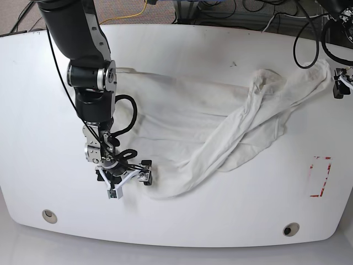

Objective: Layout the t-shirt on the table in an organized manner, then fold the t-shirt properly

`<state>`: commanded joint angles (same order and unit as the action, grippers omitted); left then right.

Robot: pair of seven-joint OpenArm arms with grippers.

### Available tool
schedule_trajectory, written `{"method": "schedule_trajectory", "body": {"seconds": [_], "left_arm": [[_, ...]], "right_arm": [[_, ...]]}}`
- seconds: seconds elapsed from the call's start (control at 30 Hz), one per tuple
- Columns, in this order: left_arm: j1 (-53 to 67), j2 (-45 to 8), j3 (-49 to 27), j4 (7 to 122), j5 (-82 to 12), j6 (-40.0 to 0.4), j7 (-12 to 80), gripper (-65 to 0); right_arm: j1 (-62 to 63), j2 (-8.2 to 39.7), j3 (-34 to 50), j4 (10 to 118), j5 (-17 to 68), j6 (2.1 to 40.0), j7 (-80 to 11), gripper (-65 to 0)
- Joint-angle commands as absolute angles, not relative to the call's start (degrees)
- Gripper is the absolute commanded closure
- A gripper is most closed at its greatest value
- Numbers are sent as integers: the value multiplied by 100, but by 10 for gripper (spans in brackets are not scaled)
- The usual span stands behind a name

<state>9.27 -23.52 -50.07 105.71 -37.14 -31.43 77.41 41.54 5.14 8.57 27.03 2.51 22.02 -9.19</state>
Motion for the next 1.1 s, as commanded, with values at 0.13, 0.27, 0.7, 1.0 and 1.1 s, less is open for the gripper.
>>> {"method": "schedule_trajectory", "body": {"seconds": [0.13, 0.27, 0.7, 1.0, 1.1], "left_arm": [[927, -2352, -5007, 10571, -3714, -3143, 7741, -415], [927, -2352, -4998, 10571, -3714, -3143, 7741, -415], [927, -2352, -5007, 10571, -3714, -3143, 7741, -415], [927, -2352, -4998, 10571, -3714, -3143, 7741, -415], [927, -2352, -4989, 10571, -3714, -3143, 7741, -415]], "right_arm": [[4031, 479, 857, 2703, 251, 2519, -919, -650], [3978, 303, 857, 2703, 251, 2677, -919, -650], [3978, 127, 848, 2703, 242, 2686, -919, -579], [4022, 110, 831, 2721, 242, 2686, -919, -5], [4145, 110, 831, 2730, 242, 2686, -954, -11]]}}
